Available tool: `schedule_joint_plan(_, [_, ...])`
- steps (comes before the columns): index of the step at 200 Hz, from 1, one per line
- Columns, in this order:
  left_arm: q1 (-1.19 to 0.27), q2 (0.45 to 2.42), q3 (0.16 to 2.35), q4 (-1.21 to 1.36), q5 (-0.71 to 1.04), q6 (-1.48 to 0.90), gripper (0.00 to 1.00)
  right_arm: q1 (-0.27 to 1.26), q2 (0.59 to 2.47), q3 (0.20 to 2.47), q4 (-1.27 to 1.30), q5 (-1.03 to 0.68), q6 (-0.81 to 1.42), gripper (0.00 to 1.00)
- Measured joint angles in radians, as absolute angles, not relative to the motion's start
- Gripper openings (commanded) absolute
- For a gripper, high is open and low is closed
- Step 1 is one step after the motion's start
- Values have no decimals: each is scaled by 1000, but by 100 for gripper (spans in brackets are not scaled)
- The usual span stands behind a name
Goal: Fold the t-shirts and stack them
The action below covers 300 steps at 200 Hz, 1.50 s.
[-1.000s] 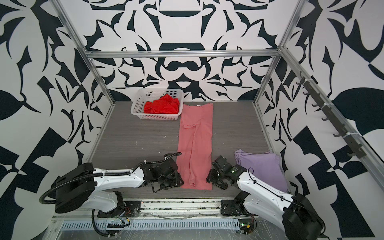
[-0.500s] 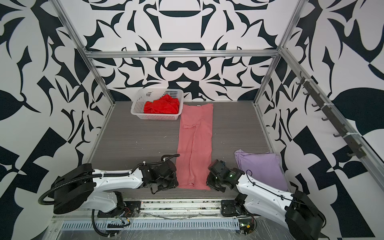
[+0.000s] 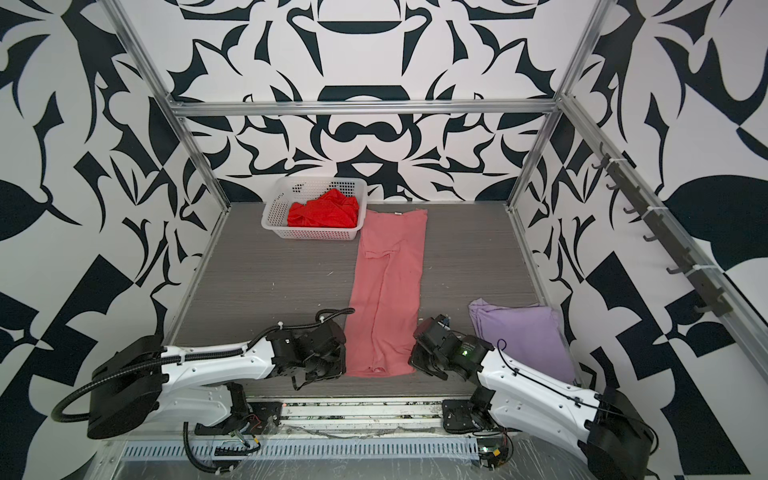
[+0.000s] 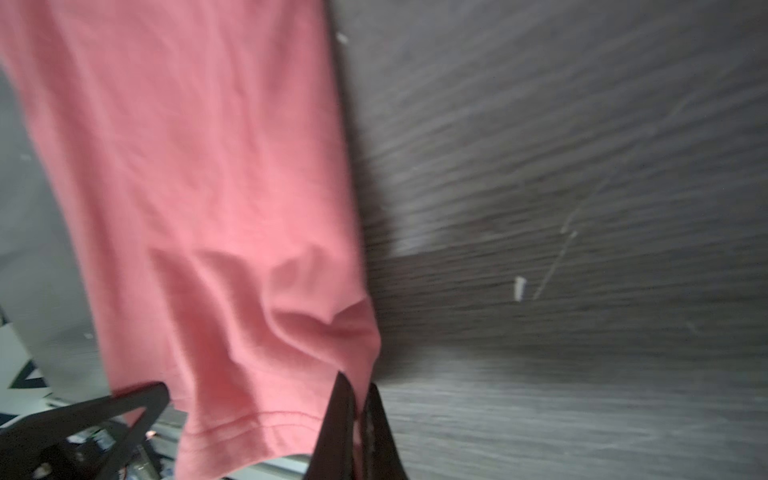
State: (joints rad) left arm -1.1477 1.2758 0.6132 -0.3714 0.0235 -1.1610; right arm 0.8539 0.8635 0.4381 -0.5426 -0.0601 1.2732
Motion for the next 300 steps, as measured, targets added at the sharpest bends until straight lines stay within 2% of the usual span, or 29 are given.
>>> schedule_joint_plan(37, [-1105, 1257, 769, -459, 23, -1082, 0, 854, 879, 547, -554, -3, 1251, 0])
schedule_joint_plan(93, [-859, 1343, 931, -471, 87, -957, 0, 801, 987, 712, -516, 110, 1164, 0])
schedule_joint_plan(131, [-731, 1499, 1078, -484, 155, -862, 0, 618, 1116, 767, -446, 59, 1073, 0])
schedule_joint_plan(169, [-649, 1669, 1264, -484, 231, -788, 0, 503, 1259, 869, -411, 7, 986, 0])
schedule_joint_plan(234, [-520, 1974, 1544, -501, 379, -718, 0, 371, 1525, 968, -327, -78, 935, 0])
schedule_joint_plan(278, [-460, 2095, 1662, -503, 474, -712, 0, 332, 1692, 1088, -310, -116, 916, 0])
schedule_joint_plan(293, [-450, 2118, 1694, -510, 490, -712, 8, 326, 1715, 1122, -307, -121, 914, 0])
schedule_joint_plan(300, [-448, 2126, 1710, -511, 496, -708, 19, 321, 1720, 1133, -304, -123, 913, 0])
